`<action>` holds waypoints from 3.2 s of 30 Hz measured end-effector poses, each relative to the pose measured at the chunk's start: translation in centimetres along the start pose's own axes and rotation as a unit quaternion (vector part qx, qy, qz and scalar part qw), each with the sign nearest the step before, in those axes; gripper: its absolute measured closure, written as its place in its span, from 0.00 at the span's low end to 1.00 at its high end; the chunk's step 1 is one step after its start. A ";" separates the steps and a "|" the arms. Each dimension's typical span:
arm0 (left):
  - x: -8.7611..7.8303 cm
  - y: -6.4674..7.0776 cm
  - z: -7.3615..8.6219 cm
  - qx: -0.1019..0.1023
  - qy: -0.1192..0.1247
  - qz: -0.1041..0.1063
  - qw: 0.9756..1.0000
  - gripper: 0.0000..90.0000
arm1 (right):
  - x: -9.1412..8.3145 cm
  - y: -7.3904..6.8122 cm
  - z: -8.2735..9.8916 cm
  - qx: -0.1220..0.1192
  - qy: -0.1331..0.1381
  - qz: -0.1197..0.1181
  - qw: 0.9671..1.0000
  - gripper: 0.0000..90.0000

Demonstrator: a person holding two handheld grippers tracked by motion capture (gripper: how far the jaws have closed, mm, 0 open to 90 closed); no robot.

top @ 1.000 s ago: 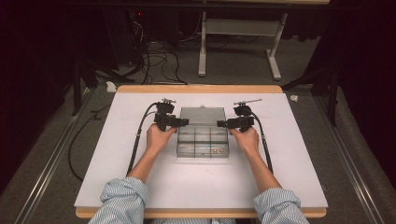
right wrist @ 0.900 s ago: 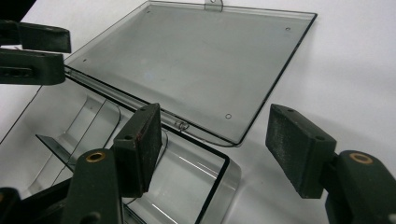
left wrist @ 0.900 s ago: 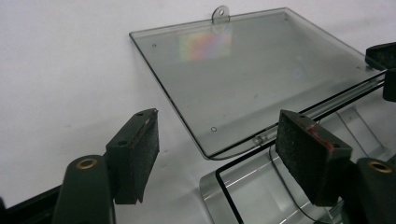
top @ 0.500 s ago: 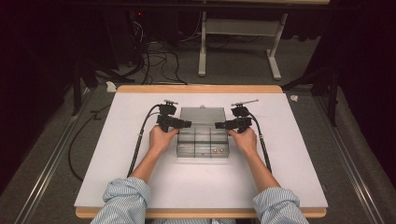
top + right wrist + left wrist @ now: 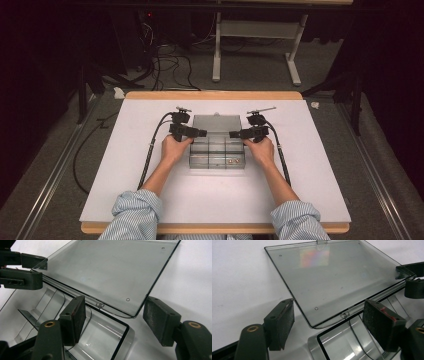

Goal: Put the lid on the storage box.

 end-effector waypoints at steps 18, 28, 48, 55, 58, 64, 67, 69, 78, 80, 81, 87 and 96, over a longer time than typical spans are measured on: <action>0.0 0.0 0.1 -0.008 -0.007 0.006 1.000 0.30 | -0.1 -0.1 0.0 -0.005 -0.001 0.000 1.000 0.40; -0.2 0.2 0.0 -0.003 0.004 0.010 1.000 0.33 | -0.4 -0.2 -0.1 -0.011 0.008 0.002 1.000 0.41; -1.3 0.9 -0.5 0.022 0.048 0.007 0.999 0.39 | -1.6 -0.7 -0.8 -0.032 0.037 0.016 0.999 0.45; -1.6 1.0 -0.7 0.027 0.062 0.009 0.998 0.42 | -1.9 -0.9 -1.1 -0.036 0.047 0.019 0.998 0.46; -1.7 1.1 -0.7 0.029 0.065 0.008 0.997 0.43 | -2.0 -1.0 -1.1 -0.037 0.049 0.021 0.998 0.46; -2.4 1.3 -1.0 0.026 0.081 0.016 0.996 0.46 | -2.4 -1.1 -1.4 -0.047 0.063 0.036 0.996 0.49; -2.5 1.4 -1.0 0.030 0.085 0.014 0.996 0.48 | -2.7 -1.2 -1.6 -0.050 0.069 0.040 0.996 0.50; -2.6 1.4 -1.0 0.030 0.086 0.014 0.996 0.49 | -2.7 -1.3 -1.6 -0.051 0.069 0.043 0.995 0.51; -2.8 1.6 -1.0 0.038 0.095 0.013 0.995 0.52 | -3.0 -1.3 -1.7 -0.057 0.072 0.052 0.994 0.53; -2.8 1.6 -1.0 0.038 0.095 0.014 0.995 0.53 | -3.0 -1.3 -1.7 -0.057 0.074 0.053 0.994 0.54; -2.9 1.6 -1.0 0.037 0.100 0.014 0.994 0.53 | -3.0 -1.3 -1.7 -0.057 0.074 0.053 0.994 0.54; -3.2 1.5 -0.7 0.037 0.110 0.017 0.993 0.57 | -3.2 -1.5 -1.7 -0.060 0.075 0.059 0.994 0.57; -3.7 1.6 -0.7 0.041 0.118 0.021 0.992 0.58 | -3.5 -1.7 -1.8 -0.065 0.080 0.060 0.993 0.58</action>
Point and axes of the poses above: each handheld gripper's, and its own axes: x roughly forward along the jaws, z roughly out of its underside, y roughly to its right, the point moved 5 cm from there along x, roughly forward along the jaws, and after that the axes turned 14 degrees about -x, right-handed, at the moved point
